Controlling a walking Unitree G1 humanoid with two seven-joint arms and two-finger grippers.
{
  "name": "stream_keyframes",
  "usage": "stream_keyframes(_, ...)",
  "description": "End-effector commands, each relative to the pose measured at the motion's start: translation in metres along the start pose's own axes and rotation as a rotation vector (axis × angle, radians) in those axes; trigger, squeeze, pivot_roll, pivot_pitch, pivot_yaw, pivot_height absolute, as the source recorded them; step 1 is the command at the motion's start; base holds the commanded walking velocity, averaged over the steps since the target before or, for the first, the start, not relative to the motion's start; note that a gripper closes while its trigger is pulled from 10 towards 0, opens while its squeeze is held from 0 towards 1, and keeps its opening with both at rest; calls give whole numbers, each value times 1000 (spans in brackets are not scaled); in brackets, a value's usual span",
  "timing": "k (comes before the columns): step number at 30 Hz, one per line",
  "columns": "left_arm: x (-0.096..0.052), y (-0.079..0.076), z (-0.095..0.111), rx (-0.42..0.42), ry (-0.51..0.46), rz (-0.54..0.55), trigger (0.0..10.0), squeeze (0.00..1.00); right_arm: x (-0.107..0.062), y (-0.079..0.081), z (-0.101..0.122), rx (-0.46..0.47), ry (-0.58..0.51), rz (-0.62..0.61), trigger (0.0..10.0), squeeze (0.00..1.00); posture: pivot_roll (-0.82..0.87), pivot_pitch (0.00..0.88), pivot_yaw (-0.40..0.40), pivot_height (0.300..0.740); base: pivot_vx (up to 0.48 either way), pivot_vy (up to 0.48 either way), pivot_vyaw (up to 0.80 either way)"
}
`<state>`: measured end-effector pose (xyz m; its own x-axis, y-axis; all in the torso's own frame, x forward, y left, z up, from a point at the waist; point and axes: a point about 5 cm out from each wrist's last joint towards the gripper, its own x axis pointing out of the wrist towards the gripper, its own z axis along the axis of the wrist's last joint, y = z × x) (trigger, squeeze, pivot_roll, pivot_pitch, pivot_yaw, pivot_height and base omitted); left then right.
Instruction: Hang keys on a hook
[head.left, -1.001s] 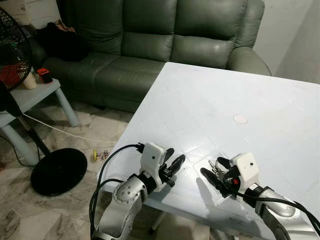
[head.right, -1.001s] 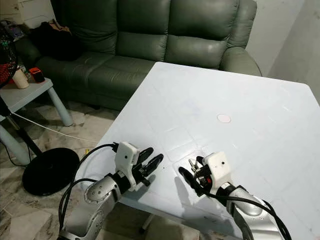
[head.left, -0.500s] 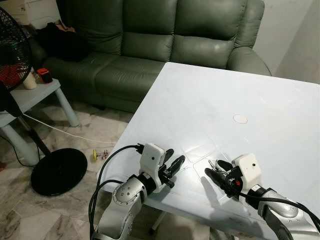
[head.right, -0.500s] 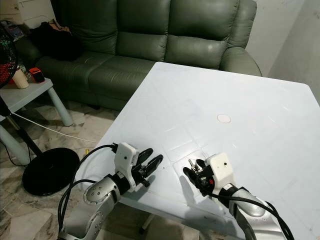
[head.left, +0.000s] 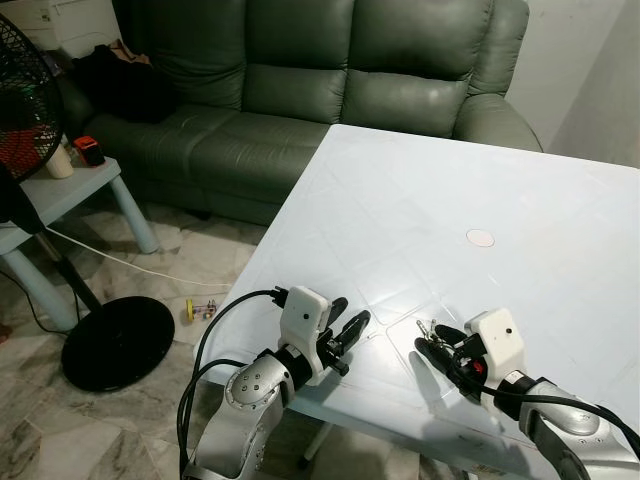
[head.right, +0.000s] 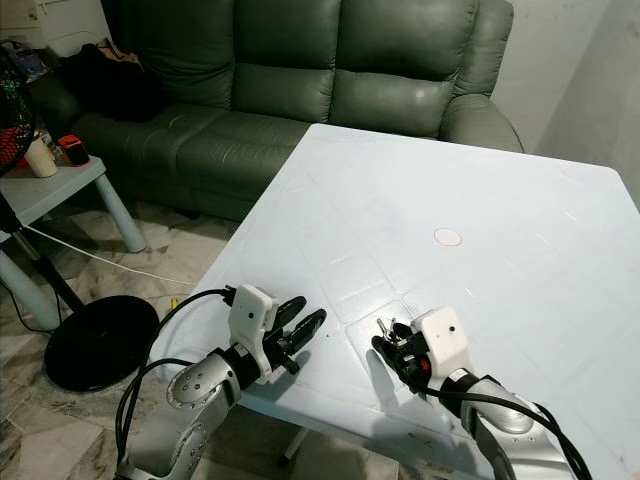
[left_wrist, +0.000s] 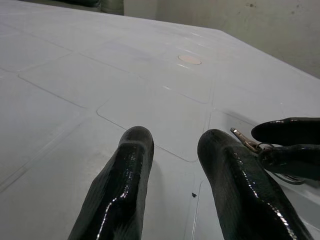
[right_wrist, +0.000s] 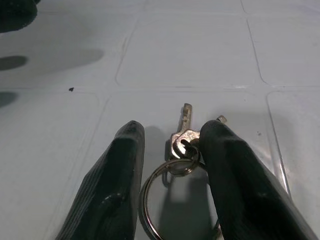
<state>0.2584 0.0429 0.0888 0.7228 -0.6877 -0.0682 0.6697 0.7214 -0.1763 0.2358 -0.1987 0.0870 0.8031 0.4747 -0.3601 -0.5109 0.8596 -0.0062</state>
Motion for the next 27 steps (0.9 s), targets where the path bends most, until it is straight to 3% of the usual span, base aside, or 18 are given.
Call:
stream_keyframes(1,1,-4,3,-3,-13,-2,10000,0,-2,1,4,-24,2,-1,10000,0,-2,13,-6,740,0,0,0)
stream_keyframes(13,3,-4,4,-9,-18,-6,10000,0,-1,0,5,-24,4,-13,10000,0,-7,1,-6,740,0,0,0)
stream_keyframes(21,3,-4,5,-10,-20,-5,10000,0,-4,0,3,-42,13,-1,8392,0,-8,0,-7,740,0,0,0)
stream_keyframes(22,3,-4,5,-10,-20,-5,10000,0,-4,0,3,-41,13,7,4549,0,-8,0,-6,740,0,0,0)
stream_keyframes(24,3,-4,5,-10,-21,-5,10000,0,-5,1,3,-44,12,13,4784,0,-8,0,-6,740,0,0,0)
stream_keyframes(25,3,-4,5,-12,-21,-5,10000,0,-5,1,3,-48,9,13,3451,0,-8,0,-6,740,0,0,0)
stream_keyframes(26,3,-4,5,-12,-21,-5,10000,0,-5,1,3,-48,9,13,3451,0,-8,0,-6,740,0,0,0)
stream_keyframes(27,3,-4,5,-12,-21,-4,10000,0,-5,0,4,-57,5,9,1529,0,-8,1,-7,740,0,0,0)
